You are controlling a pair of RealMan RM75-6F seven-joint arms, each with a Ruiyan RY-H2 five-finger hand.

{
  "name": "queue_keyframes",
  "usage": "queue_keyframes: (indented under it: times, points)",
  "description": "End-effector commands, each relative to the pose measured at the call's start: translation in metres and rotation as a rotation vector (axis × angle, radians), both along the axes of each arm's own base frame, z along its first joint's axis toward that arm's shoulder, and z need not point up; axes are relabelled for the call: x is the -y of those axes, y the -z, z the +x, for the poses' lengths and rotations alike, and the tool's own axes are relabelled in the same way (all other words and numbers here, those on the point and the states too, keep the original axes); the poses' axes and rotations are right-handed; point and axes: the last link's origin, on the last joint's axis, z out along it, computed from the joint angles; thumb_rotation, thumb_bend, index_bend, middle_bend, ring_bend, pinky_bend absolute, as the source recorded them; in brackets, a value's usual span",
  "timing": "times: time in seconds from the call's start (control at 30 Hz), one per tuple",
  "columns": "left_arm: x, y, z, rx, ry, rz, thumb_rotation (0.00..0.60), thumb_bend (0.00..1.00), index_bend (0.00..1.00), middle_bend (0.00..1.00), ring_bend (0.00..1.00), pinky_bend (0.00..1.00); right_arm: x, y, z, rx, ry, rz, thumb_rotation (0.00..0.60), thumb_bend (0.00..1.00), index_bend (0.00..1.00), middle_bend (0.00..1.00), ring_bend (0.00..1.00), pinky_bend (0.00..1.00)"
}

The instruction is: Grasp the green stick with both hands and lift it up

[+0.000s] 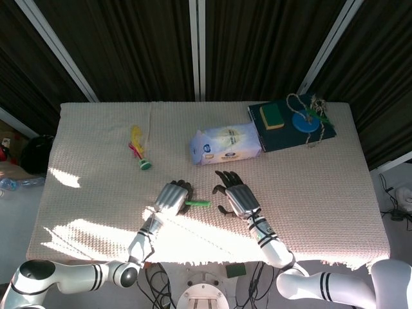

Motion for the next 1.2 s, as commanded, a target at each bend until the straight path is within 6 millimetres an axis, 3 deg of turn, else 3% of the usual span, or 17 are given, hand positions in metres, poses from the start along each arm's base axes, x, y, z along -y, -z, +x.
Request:
queue_keyframes:
  times: [0.03, 0.57, 1.2]
  points:
    - [0.0, -0.001, 0.0, 0.001, -0.001, 0.002, 0.588, 0.3, 0.55, 0.34, 0.27, 0.38, 0.003, 0.008, 0.005, -0.003, -0.006, 0.023, 0.6, 0.35, 0.39, 0.0, 0.0, 0.0]
    - [0.002, 0.001, 0.001, 0.016, -0.001, -0.007, 0.59, 0.3, 0.54, 0.34, 0.27, 0.38, 0.007, 0.033, 0.01, -0.003, -0.022, 0.06, 0.6, 0.35, 0.4, 0.0, 0.0, 0.0]
    - [0.002, 0.001, 0.0, 0.019, -0.011, -0.009, 0.587, 0.3, 0.54, 0.34, 0.27, 0.38, 0.007, 0.044, 0.007, 0.012, -0.004, 0.075, 0.6, 0.37, 0.42, 0.0, 0.0, 0.0]
